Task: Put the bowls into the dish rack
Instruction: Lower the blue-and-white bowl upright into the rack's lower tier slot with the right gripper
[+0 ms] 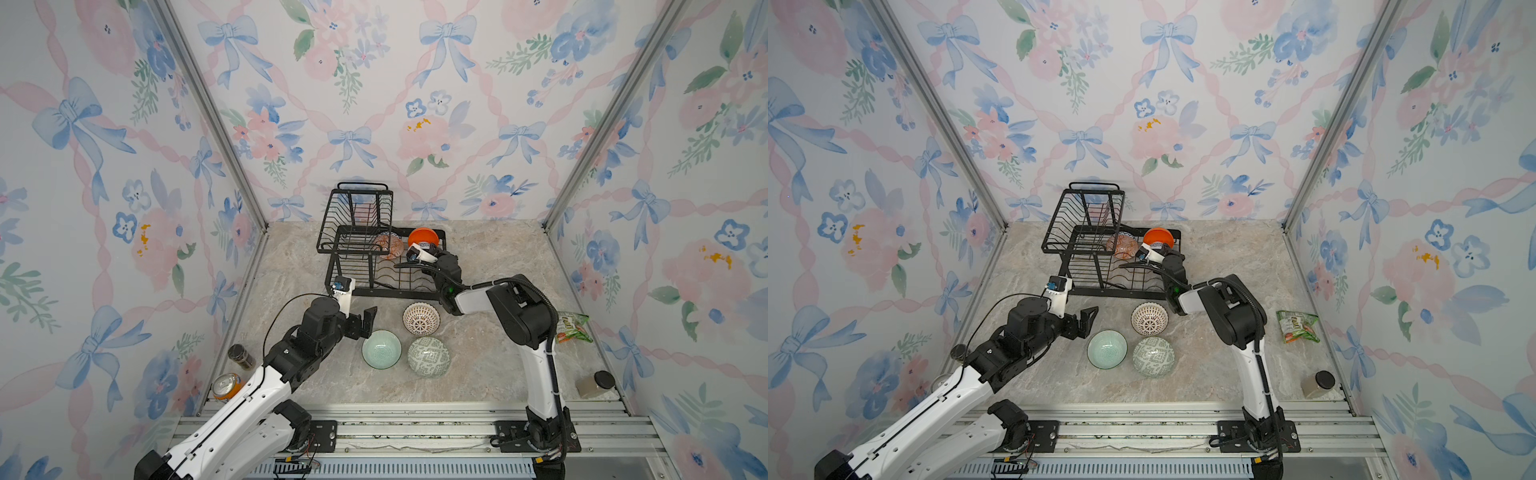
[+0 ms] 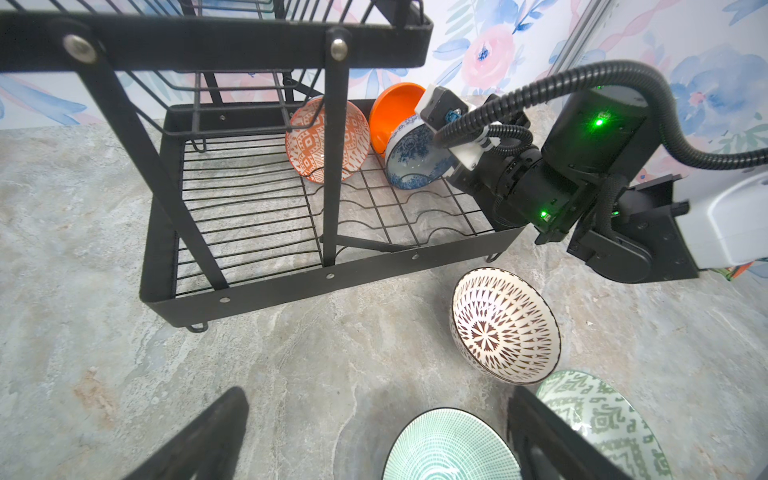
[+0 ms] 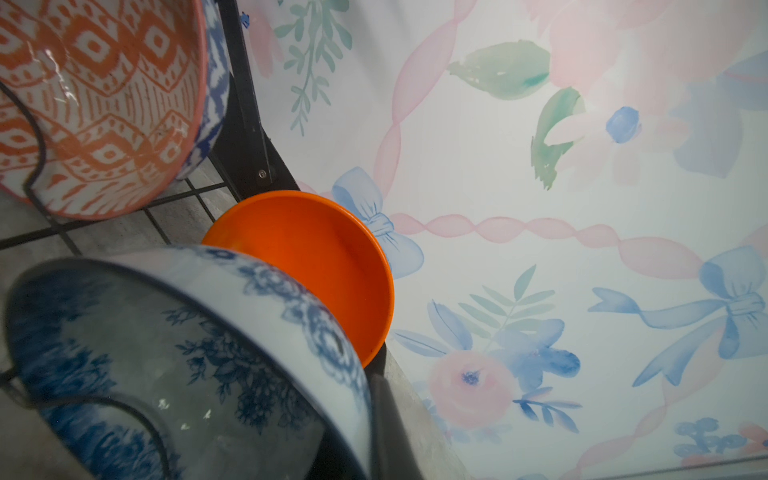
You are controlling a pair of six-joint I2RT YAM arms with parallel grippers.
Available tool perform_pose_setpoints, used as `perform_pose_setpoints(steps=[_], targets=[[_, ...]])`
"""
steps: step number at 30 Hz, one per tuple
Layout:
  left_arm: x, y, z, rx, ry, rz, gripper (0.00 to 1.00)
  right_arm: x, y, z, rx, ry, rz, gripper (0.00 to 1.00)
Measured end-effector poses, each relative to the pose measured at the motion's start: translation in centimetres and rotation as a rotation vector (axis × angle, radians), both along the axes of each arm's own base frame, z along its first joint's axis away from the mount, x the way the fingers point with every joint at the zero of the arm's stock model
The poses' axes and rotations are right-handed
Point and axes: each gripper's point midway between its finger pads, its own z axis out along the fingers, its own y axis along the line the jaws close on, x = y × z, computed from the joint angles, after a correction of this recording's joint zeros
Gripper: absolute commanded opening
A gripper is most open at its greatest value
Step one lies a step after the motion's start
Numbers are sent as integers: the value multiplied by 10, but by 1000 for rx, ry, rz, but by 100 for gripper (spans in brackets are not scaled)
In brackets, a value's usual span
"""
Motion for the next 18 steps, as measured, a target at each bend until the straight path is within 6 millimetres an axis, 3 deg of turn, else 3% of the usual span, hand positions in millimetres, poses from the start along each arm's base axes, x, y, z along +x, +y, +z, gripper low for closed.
perform_pose_setpoints(steps=[6,15,18], targets=[[-1,1,3,-6,-9,0,98,0,-3,4,24,12,-2,25],[-2,1,6,-12,-17,1,98,-1,-10,18,66,46,-4,52],[-1,2,4,-10,-11,2,98,-2,-9,20,76,69,7,68]])
